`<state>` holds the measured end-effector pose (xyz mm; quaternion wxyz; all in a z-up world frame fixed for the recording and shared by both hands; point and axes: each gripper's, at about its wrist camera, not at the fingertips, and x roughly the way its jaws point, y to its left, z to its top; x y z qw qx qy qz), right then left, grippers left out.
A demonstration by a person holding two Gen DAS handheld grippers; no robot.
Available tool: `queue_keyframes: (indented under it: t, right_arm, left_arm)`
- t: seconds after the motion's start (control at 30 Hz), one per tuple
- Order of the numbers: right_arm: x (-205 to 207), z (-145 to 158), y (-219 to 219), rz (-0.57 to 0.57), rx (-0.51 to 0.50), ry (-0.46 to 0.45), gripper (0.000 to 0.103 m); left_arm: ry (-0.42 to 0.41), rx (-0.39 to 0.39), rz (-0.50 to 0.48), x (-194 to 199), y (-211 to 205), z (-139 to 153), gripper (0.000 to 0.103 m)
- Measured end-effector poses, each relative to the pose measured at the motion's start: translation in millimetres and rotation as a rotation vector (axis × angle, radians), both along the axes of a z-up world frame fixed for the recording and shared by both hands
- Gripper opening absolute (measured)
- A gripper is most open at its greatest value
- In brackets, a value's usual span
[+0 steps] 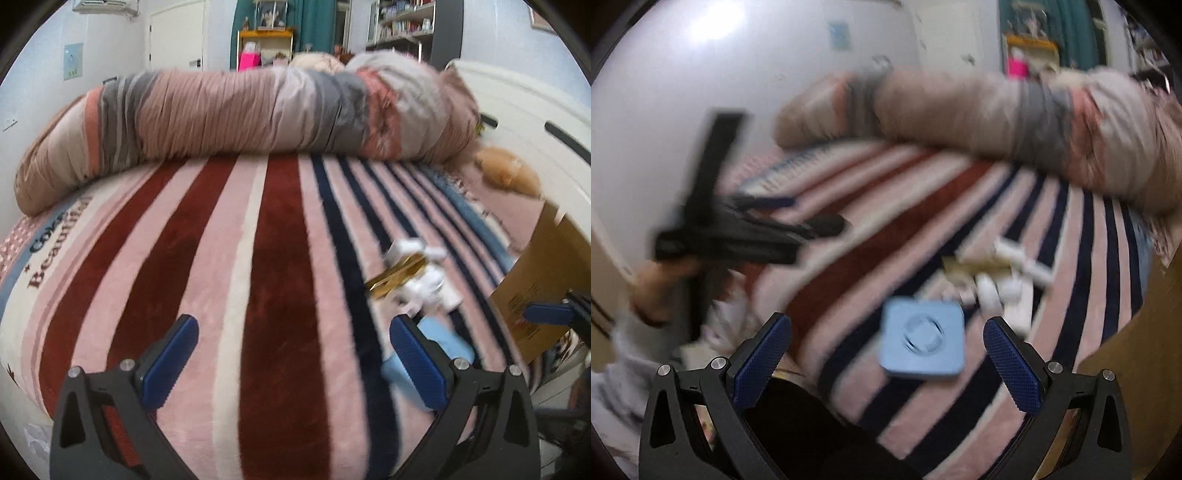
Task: Organize rigid objects
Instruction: 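Lower the right tool onto the light blue square case and grasp it, then carry the blue case into the cardboard box and open the right tool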
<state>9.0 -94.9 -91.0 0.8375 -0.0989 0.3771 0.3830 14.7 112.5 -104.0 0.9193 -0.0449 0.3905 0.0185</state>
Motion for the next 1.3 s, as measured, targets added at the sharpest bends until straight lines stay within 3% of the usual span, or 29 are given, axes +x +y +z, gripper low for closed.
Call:
queue_keyframes:
  t: [0.17, 0.27, 0.4, 0.5, 0.7, 0.87, 0.97, 1.1, 1.17, 1.23, 1.3]
  right_arm:
    - [27, -62, 6, -0.057, -0.082, 0.084, 0.098]
    - [30, -76, 15, -0.031, -0.101, 0.068, 0.098]
    - [39, -87, 26, -0.011, -0.115, 0.083, 0.079]
    - [44, -89, 33, -0.016, -0.143, 0.042, 0.078]
    - [32, -65, 29, 0.01, -0.157, -0.036, 0.077]
    - [32, -55, 25, 0.006, -0.125, -0.07, 0.077]
    - [30, -48, 27, 0.017, -0.085, -0.093, 0.077]
    - [22, -28, 29, 0.051, -0.037, -0.158, 0.077]
    - [16, -17, 28, 0.059, -0.014, -0.195, 0.077]
    - [9, 0, 25, 0.057, 0.006, -0.244, 0.077]
    - [5, 20, 18, 0.044, 0.035, -0.275, 0.077]
  left_arm:
    - [0.021, -0.047, -0.025, 7, 7, -28, 0.102]
    - [0.023, -0.02, -0.034, 10, 5, -35, 0.102]
    - [0.037, -0.053, -0.052, 12, 6, -39, 0.102]
    - [0.043, -0.077, -0.067, 13, 5, -40, 0.102]
    - [0.03, -0.134, -0.119, 11, 0, -33, 0.102]
    - [0.027, -0.381, -0.303, 14, -12, -26, 0.102]
    - [0.072, -0.422, -0.384, 19, -29, -25, 0.099]
    - [0.084, -0.502, -0.453, 23, -41, -12, 0.085]
    - [0.075, -0.516, -0.471, 22, -47, -2, 0.079]
    - [0.058, -0.516, -0.486, 20, -52, 13, 0.064]
    - [0.034, -0.53, -0.512, 15, -57, 31, 0.059]
